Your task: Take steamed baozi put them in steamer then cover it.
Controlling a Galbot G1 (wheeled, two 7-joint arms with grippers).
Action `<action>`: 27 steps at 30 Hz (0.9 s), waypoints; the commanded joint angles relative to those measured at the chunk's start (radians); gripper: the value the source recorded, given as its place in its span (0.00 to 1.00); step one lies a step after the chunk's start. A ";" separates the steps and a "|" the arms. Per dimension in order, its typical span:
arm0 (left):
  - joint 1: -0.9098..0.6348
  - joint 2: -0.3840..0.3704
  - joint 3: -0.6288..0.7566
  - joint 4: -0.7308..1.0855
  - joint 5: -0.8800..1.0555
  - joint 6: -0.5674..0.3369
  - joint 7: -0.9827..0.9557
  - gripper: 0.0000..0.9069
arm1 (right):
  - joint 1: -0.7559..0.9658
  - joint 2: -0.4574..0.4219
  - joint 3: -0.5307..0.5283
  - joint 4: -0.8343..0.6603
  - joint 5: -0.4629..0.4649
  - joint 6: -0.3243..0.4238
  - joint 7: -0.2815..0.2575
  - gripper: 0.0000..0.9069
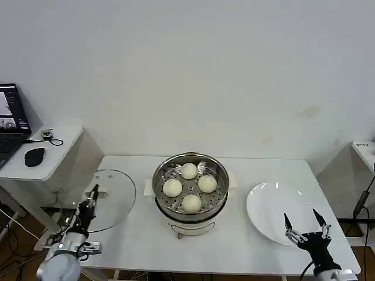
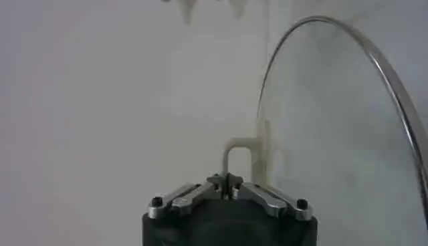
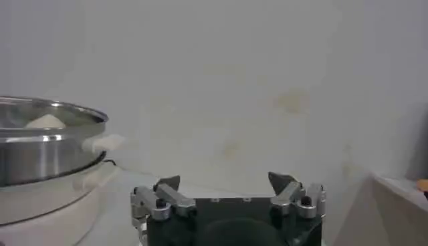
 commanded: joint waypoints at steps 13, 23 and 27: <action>-0.025 0.140 0.118 -0.458 -0.082 0.293 0.317 0.00 | 0.009 -0.006 -0.026 -0.039 -0.036 0.007 -0.012 1.00; -0.227 0.068 0.374 -0.413 0.064 0.399 0.498 0.00 | 0.010 0.017 -0.038 -0.056 -0.078 0.018 -0.013 1.00; -0.301 -0.003 0.453 -0.375 0.127 0.421 0.545 0.00 | 0.017 0.027 -0.043 -0.059 -0.088 0.023 -0.017 1.00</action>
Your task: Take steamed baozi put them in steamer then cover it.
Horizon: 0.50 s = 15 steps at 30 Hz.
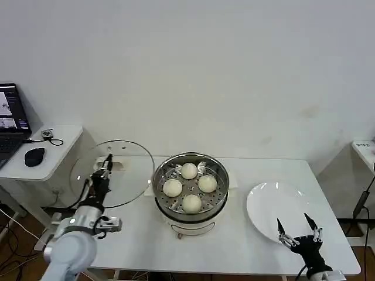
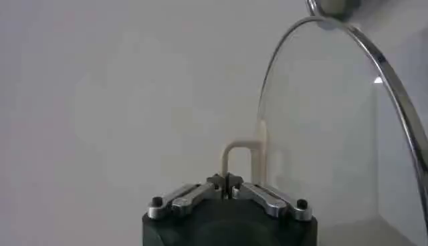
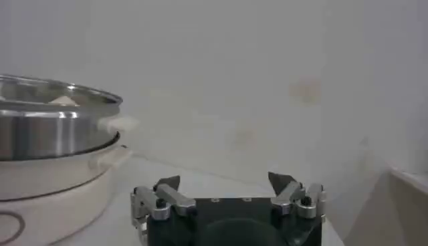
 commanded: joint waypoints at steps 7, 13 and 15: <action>-0.242 -0.293 0.324 0.072 0.230 0.108 0.202 0.00 | 0.016 0.022 -0.014 -0.039 -0.050 0.016 -0.006 1.00; -0.228 -0.404 0.371 0.118 0.304 0.094 0.176 0.00 | 0.018 0.025 -0.024 -0.045 -0.055 0.018 -0.006 1.00; -0.219 -0.425 0.381 0.134 0.326 0.087 0.157 0.00 | 0.017 0.025 -0.026 -0.046 -0.057 0.019 -0.007 1.00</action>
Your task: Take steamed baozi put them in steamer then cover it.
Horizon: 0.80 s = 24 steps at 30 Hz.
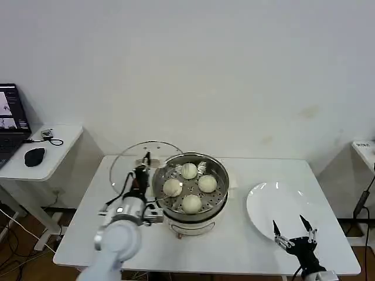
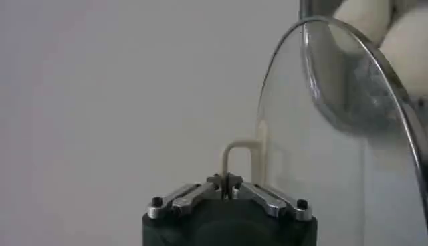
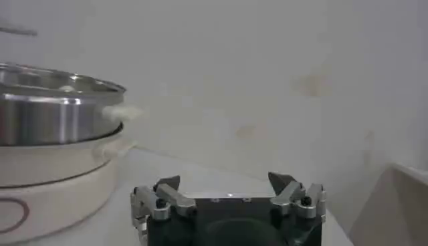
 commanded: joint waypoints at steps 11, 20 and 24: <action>-0.022 -0.271 0.153 0.123 0.255 -0.018 -0.008 0.00 | 0.002 0.001 -0.017 -0.024 -0.022 0.007 -0.002 1.00; -0.002 -0.306 0.156 0.147 0.288 -0.030 -0.017 0.00 | 0.004 -0.003 -0.026 -0.030 -0.020 0.006 -0.004 1.00; 0.003 -0.314 0.154 0.157 0.297 -0.035 -0.021 0.00 | 0.004 -0.005 -0.027 -0.032 -0.020 0.006 -0.005 1.00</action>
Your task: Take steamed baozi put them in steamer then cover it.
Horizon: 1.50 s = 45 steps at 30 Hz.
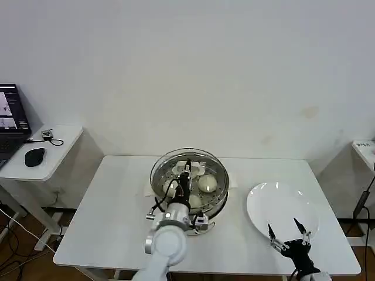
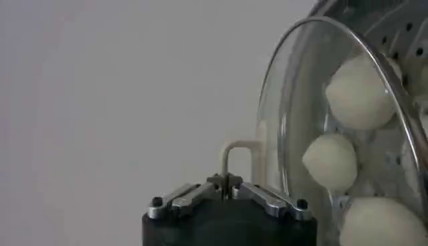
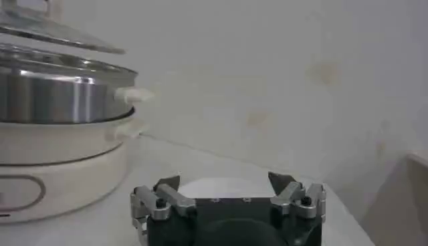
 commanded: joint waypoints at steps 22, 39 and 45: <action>0.009 -0.050 -0.020 0.059 0.052 -0.030 -0.029 0.00 | -0.004 0.002 -0.017 -0.011 -0.010 0.003 -0.003 1.00; 0.021 -0.052 -0.019 0.055 0.012 -0.028 -0.051 1.00 | -0.001 0.003 -0.028 -0.017 -0.022 0.004 -0.005 1.00; 0.037 -0.050 -0.017 0.018 0.005 -0.029 -0.050 1.00 | -0.002 0.003 -0.033 -0.018 -0.027 0.004 -0.006 1.00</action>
